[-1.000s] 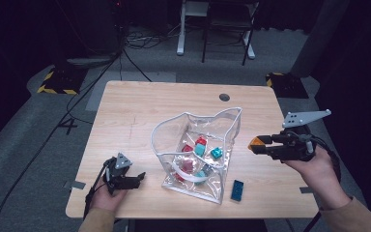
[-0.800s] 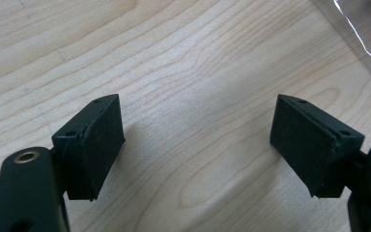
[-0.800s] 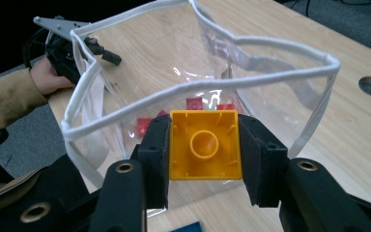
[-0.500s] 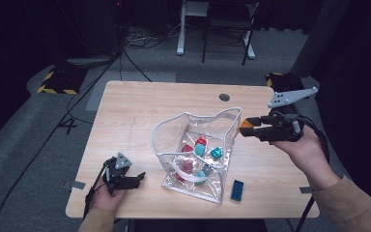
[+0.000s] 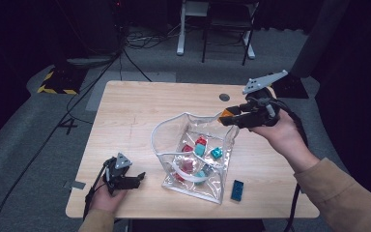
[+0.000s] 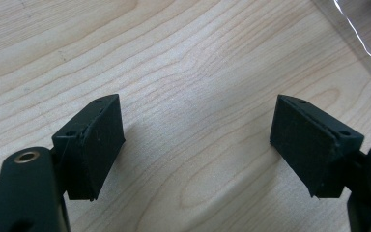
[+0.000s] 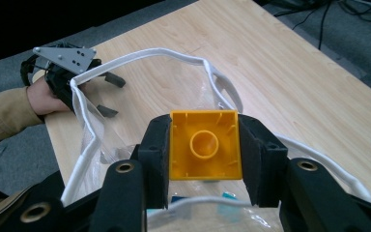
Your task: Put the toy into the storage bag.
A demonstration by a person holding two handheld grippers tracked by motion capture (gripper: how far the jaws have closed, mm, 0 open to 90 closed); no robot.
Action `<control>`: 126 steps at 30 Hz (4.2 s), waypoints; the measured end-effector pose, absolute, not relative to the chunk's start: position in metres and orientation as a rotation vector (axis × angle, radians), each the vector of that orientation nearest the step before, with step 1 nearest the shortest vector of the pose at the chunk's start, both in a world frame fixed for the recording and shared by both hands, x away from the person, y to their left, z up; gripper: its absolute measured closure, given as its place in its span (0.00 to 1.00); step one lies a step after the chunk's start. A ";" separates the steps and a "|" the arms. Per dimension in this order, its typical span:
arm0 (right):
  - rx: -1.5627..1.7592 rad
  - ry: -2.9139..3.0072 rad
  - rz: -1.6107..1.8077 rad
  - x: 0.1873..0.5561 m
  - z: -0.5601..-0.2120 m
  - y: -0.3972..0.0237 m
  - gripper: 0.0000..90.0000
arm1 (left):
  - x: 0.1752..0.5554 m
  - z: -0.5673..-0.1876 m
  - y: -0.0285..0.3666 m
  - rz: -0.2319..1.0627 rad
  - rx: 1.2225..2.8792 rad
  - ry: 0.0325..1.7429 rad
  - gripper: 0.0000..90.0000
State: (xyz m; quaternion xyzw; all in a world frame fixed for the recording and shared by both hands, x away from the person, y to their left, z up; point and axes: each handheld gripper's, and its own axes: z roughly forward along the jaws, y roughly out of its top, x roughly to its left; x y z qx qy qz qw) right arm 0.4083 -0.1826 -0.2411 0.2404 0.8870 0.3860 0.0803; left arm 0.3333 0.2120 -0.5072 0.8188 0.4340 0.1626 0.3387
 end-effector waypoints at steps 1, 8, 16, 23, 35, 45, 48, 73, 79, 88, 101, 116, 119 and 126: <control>0.713 2.661 1.150 0.409 -0.242 -0.178 0.65 | 0.333 -0.507 0.212 0.423 2.132 1.130 0.22; 0.688 2.712 1.103 0.415 -0.250 -0.150 0.65 | 0.334 -0.507 0.212 0.421 2.130 1.133 0.22; 0.697 2.786 1.011 0.426 -0.274 -0.124 0.65 | 0.334 -0.507 0.212 0.421 2.132 1.135 0.22; 0.701 2.848 0.912 0.433 -0.296 -0.110 0.65 | 0.334 -0.507 0.212 0.423 2.131 1.134 0.22; 0.632 2.930 0.735 0.427 -0.321 -0.091 0.65 | 0.334 -0.507 0.212 0.422 2.130 1.131 0.22; 0.597 2.976 0.615 0.424 -0.335 -0.083 0.65 | 0.334 -0.507 0.212 0.422 2.130 1.132 0.22; 0.600 2.984 0.610 0.424 -0.336 -0.083 0.65 | 0.334 -0.507 0.212 0.422 2.130 1.132 0.22; 0.613 2.717 1.151 0.384 -0.278 -0.169 0.44 | 0.334 -0.507 0.212 0.424 2.132 1.132 0.22; 0.659 2.633 1.213 0.365 -0.274 -0.203 0.35 | 0.334 -0.507 0.212 0.424 2.131 1.133 0.22; 0.805 2.553 1.207 0.340 -0.300 -0.249 0.23 | 0.334 -0.507 0.212 0.423 2.129 1.134 0.22; 0.978 2.549 1.103 0.330 -0.365 -0.272 0.17 | 0.334 -0.507 0.212 0.426 2.129 1.132 0.22; 1.060 2.581 1.027 0.318 -0.443 -0.264 0.17 | 0.334 -0.507 0.212 0.426 2.129 1.133 0.22; 1.063 2.589 1.005 0.316 -0.454 -0.260 0.17 | 0.334 -0.507 0.212 0.426 2.129 1.132 0.22; 1.075 2.598 0.979 0.311 -0.469 -0.255 0.15 | 0.334 -0.507 0.212 0.424 2.129 1.133 0.22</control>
